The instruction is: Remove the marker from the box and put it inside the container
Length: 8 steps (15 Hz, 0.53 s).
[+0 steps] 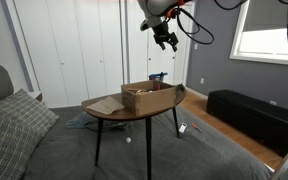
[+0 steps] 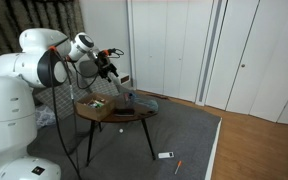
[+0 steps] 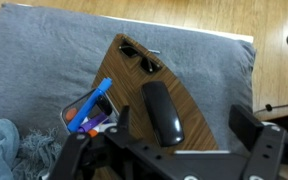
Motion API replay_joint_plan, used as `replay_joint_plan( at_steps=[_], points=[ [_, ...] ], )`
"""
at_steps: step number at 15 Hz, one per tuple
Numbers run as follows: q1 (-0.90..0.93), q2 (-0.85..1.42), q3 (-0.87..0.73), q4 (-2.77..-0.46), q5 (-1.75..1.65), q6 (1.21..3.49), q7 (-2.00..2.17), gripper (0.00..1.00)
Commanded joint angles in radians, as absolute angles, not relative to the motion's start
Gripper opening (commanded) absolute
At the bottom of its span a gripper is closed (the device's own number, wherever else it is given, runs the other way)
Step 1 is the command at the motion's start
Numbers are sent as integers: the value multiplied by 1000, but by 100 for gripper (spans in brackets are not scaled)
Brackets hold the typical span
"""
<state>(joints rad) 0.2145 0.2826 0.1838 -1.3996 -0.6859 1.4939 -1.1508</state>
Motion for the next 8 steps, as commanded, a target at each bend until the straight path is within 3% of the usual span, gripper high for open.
replay_joint_plan(
  at_steps=[1, 8],
  points=[
    [202, 301, 185, -1324, -526, 1439, -1079, 100],
    [182, 263, 165, -1344, -337, 1461, -790, 100]
  ],
)
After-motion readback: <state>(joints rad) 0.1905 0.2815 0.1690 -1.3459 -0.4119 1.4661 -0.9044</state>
